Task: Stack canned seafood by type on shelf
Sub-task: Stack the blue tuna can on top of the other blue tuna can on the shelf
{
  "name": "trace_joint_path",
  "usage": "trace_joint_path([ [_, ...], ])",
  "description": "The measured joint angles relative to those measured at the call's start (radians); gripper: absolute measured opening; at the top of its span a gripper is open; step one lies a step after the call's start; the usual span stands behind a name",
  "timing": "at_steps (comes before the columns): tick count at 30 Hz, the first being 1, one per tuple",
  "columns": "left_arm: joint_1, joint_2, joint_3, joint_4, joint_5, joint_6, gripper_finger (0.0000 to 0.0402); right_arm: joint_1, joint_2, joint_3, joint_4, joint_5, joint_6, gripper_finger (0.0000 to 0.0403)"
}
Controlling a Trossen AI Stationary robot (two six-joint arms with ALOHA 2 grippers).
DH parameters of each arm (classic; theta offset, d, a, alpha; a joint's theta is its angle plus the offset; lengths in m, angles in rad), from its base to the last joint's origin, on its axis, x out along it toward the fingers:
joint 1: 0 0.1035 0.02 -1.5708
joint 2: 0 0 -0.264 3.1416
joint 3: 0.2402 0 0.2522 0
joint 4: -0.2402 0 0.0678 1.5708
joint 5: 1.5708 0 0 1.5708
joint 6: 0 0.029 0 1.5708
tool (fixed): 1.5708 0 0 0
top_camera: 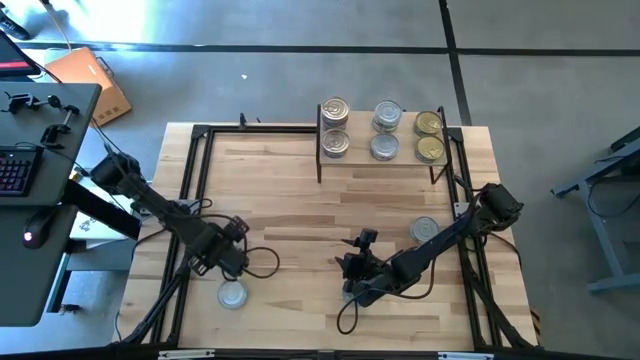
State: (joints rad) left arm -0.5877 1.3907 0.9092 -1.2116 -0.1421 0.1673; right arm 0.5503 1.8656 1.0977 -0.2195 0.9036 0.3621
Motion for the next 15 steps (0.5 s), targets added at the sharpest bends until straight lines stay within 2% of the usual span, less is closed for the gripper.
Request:
trace_joint_path([
  [4, -0.002, 0.031, 0.000, 0.025, 0.001, 0.050, 0.0285, 0.000, 0.000, 0.000, 0.000, -0.003, 0.003, 0.0255],
  [10, -0.002, 0.104, 0.000, 0.040, 0.002, 0.045, 0.0278, 0.000, 0.000, 0.000, 0.000, -0.003, 0.004, 0.0255],
  [15, -0.002, 0.162, 0.000, 0.049, 0.002, 0.044, 0.0231, 0.000, 0.000, 0.000, 0.000, -0.003, 0.004, 0.0255],
])
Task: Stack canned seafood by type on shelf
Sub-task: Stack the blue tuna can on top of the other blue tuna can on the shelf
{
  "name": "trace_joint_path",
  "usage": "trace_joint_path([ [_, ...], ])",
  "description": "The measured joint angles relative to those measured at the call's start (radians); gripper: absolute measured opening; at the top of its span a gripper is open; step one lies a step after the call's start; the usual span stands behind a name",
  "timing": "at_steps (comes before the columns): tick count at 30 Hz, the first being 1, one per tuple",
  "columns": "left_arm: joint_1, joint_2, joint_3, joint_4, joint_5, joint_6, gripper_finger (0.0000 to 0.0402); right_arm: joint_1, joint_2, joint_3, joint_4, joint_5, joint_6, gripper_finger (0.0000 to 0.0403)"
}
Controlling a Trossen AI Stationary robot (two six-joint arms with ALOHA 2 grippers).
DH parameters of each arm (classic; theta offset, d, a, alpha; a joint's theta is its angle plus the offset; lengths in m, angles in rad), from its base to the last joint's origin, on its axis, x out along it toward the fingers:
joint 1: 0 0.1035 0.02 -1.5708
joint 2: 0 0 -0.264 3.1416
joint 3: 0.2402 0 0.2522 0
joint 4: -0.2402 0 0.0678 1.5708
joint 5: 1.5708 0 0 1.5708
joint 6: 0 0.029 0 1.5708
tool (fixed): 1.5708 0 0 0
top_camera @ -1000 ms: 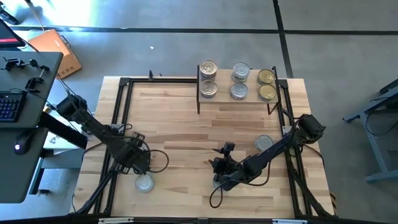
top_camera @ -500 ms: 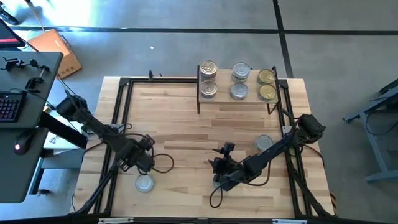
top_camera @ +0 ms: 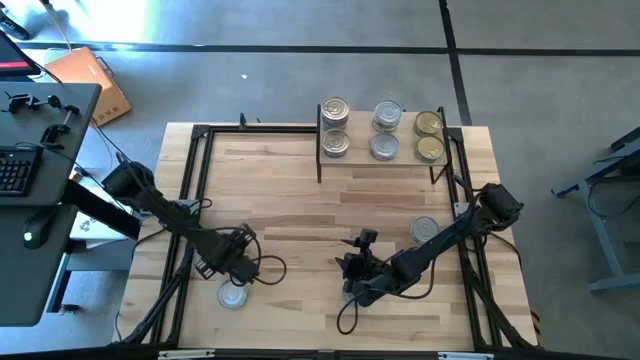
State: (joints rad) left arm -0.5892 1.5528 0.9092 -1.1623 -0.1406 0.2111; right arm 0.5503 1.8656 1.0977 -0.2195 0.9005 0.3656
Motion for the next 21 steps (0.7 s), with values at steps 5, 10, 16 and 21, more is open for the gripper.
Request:
trace_joint_path([
  [5, 0.004, 0.014, 0.017, 0.024, -0.006, -0.033, 0.0168, 0.007, 0.000, 0.000, -0.001, 0.000, 0.000, 0.0255],
  [10, 0.009, -0.031, 0.068, 0.062, -0.145, -0.076, 0.0168, 0.027, 0.000, 0.000, -0.008, 0.010, -0.006, 0.0255],
  [16, 0.048, -0.123, 0.066, 0.318, -0.359, -0.013, 0.0168, 0.043, 0.000, 0.000, -0.007, 0.014, -0.008, 0.0255],
  [21, 0.153, -0.152, 0.049, 0.699, -0.463, 0.183, 0.0168, 0.061, 0.000, 0.000, -0.007, 0.033, 0.002, 0.0255],
])
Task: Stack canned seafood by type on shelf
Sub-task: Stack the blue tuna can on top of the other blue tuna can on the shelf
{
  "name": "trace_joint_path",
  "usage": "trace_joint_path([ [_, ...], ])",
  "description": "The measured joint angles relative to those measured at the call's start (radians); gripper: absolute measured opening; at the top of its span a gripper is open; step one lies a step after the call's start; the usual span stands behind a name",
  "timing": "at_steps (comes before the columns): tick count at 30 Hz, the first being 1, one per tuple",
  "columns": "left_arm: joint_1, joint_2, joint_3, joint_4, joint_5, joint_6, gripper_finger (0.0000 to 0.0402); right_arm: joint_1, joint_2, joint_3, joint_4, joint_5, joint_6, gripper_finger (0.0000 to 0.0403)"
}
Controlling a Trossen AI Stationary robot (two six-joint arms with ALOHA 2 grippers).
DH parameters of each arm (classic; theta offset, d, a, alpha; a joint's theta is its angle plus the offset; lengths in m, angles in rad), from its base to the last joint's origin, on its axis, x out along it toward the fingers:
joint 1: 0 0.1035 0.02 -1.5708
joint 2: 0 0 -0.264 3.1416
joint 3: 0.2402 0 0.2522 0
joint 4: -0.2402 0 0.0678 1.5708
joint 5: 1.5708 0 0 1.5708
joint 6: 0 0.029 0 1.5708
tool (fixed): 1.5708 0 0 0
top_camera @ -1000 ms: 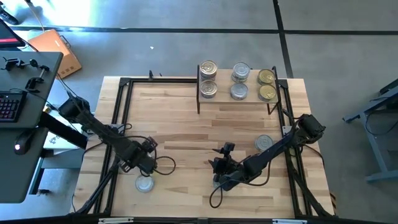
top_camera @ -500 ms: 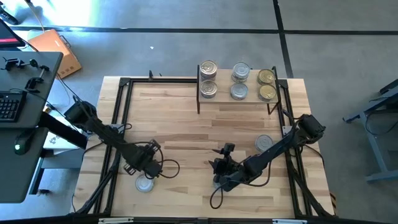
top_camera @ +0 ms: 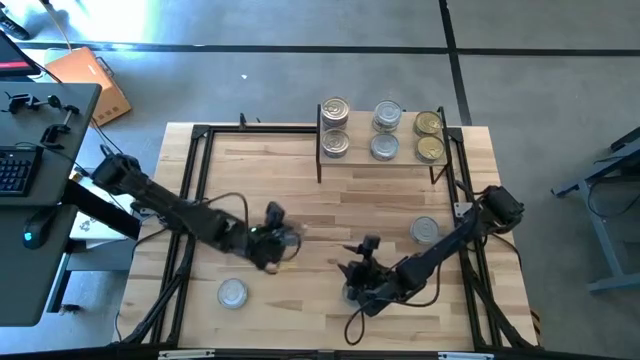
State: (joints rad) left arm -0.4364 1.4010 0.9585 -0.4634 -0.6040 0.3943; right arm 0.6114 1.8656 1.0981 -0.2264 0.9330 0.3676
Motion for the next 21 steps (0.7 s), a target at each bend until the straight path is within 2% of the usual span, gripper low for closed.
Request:
trace_joint_path([
  [7, 0.229, 0.009, 0.000, 0.504, -0.011, 0.448, 0.0168, 0.005, 0.000, 0.000, -0.001, 0.001, 0.034, 0.0255],
  [10, 0.351, 0.009, 0.000, 0.670, -0.009, 0.577, 0.0168, 0.005, 0.000, 0.000, -0.003, 0.001, 0.044, 0.0255],
  [15, 0.540, 0.024, 0.000, 0.749, 0.179, 0.632, 0.0168, 0.005, 0.000, 0.000, -0.010, 0.001, 0.051, 0.0255],
  [21, 0.664, 0.122, 0.051, 0.773, 0.219, 0.639, 0.0168, -0.004, 0.000, 0.000, -0.015, 0.000, 0.051, 0.0255],
])
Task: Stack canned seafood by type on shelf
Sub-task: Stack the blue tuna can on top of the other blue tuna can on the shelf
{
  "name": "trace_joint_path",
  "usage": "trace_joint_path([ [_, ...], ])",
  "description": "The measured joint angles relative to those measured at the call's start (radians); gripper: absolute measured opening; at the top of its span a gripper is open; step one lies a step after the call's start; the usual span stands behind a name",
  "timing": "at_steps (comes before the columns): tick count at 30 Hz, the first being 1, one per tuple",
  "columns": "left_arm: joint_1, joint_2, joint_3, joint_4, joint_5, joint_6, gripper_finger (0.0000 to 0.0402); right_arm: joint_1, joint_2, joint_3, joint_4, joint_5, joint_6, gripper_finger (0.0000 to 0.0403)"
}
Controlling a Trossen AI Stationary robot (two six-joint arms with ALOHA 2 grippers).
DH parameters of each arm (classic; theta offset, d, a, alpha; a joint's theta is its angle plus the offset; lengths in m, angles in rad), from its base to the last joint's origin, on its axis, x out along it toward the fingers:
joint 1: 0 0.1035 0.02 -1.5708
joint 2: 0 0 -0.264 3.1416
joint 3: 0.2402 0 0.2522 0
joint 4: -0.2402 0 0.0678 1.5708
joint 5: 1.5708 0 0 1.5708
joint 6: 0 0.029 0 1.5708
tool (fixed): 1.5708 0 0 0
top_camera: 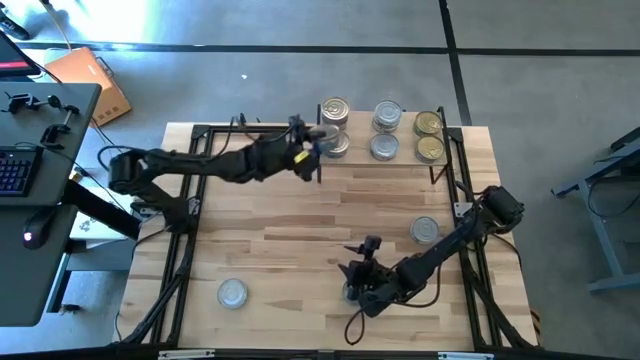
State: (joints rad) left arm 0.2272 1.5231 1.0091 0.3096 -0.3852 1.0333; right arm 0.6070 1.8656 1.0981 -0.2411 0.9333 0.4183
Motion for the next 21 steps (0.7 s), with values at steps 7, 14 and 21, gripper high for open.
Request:
trace_joint_path([
  [7, 0.026, 0.124, 0.114, -0.028, -0.019, 0.021, 0.0179, -0.007, 0.000, 0.000, -0.002, 0.000, 0.011, 0.0255],
  [14, 0.028, 0.158, 0.154, -0.111, -0.047, 0.070, 0.0219, -0.003, 0.000, 0.000, -0.011, -0.002, 0.026, 0.0255],
  [21, 0.028, 0.157, 0.155, -0.118, -0.018, 0.069, 0.0230, -0.003, 0.000, 0.000, -0.013, -0.002, 0.027, 0.0255],
])
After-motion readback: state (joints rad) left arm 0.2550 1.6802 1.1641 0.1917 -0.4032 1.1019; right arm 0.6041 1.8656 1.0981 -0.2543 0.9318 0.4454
